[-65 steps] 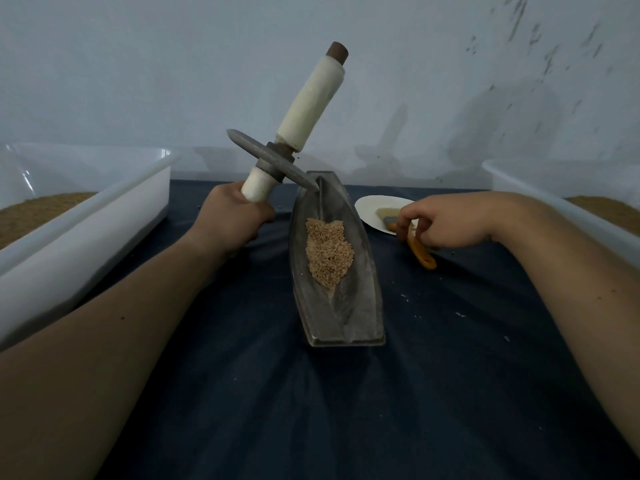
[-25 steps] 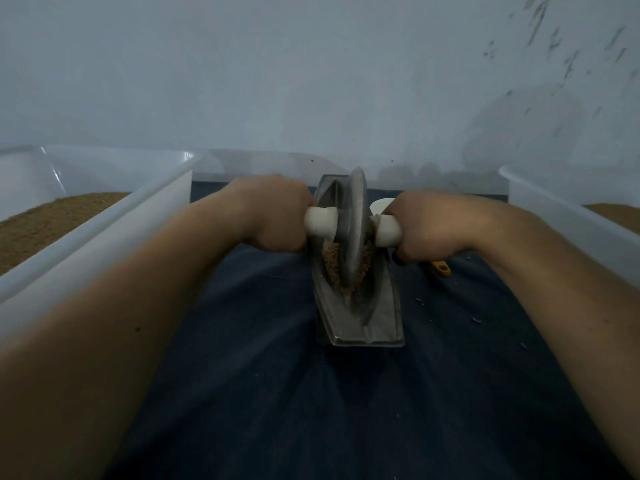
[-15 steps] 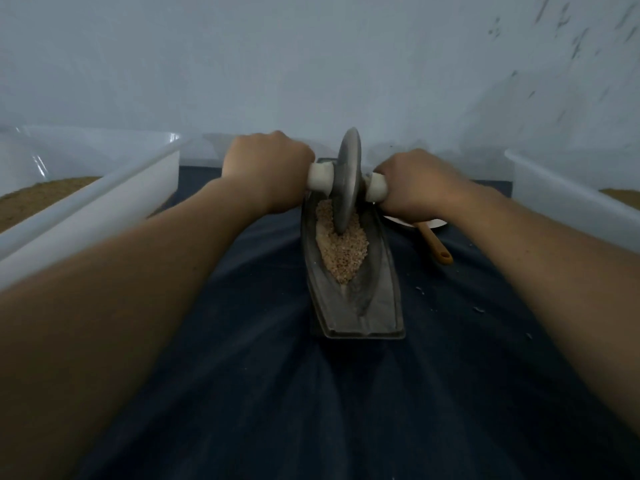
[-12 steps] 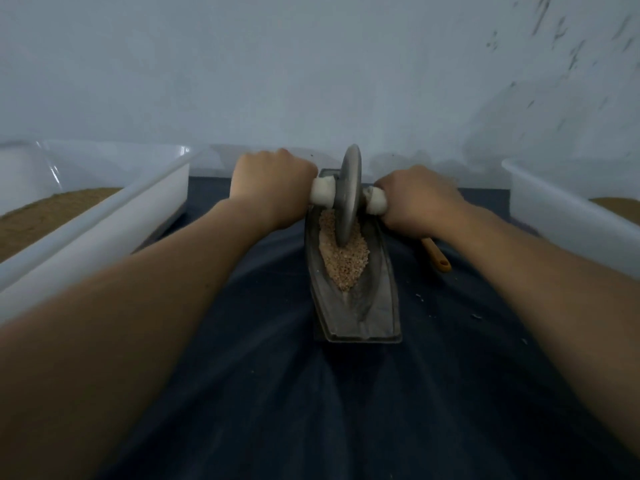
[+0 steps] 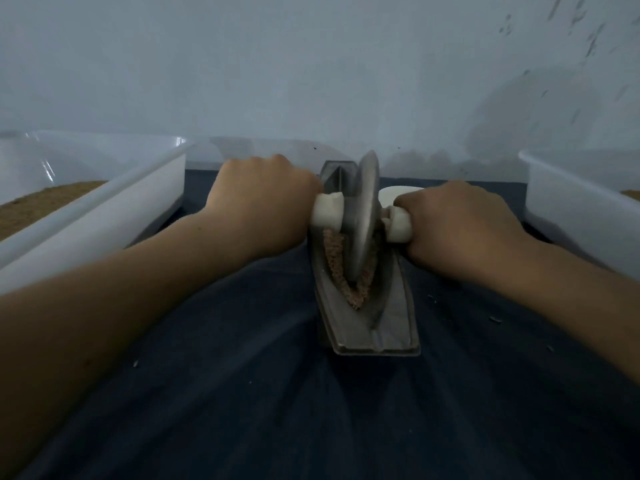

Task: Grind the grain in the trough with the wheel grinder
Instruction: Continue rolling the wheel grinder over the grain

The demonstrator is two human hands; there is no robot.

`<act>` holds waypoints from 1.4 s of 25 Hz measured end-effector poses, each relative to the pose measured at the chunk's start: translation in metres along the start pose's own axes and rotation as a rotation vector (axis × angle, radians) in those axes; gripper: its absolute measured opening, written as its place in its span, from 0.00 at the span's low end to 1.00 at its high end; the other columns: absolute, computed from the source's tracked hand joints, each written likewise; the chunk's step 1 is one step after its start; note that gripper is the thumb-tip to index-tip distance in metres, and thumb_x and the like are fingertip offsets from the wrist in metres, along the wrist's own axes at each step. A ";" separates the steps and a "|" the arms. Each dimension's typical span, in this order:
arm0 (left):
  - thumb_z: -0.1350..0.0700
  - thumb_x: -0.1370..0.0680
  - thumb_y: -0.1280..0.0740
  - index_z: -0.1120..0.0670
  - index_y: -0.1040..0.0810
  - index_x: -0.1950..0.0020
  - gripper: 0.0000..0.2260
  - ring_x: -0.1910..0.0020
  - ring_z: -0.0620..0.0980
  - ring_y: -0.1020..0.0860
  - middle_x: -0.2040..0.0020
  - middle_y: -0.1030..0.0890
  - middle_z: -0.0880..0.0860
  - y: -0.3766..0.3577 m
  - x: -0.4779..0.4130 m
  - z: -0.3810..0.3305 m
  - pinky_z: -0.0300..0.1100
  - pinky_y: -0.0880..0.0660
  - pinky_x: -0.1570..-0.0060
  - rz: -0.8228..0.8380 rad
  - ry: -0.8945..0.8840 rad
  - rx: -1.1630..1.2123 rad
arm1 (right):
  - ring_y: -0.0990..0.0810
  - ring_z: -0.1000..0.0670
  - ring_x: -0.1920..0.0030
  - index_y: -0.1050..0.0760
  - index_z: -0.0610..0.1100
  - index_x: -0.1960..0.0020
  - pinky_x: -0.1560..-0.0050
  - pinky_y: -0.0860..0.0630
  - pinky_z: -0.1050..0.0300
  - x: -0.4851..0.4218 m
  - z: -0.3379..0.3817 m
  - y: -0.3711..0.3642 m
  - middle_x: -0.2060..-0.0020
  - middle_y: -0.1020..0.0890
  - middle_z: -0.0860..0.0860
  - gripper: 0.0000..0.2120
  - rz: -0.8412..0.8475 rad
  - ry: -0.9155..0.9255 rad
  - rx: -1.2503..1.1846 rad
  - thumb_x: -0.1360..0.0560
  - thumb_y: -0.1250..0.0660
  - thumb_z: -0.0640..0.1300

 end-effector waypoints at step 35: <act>0.52 0.26 0.34 0.48 0.27 0.55 0.03 0.71 0.53 0.28 0.66 0.25 0.50 -0.025 -0.007 -0.003 0.41 0.39 0.71 -0.031 0.220 0.095 | 0.22 0.42 0.62 0.25 0.51 0.52 0.66 0.37 0.54 -0.042 0.007 -0.008 0.62 0.20 0.49 0.06 -0.118 0.018 0.056 0.26 0.30 0.45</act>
Point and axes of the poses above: each hand's wrist, its own x-axis away from the middle knuckle, its own y-axis out of the back of the hand, z = x × y, the point moved 2 cm from there along -x, towards the middle knuckle
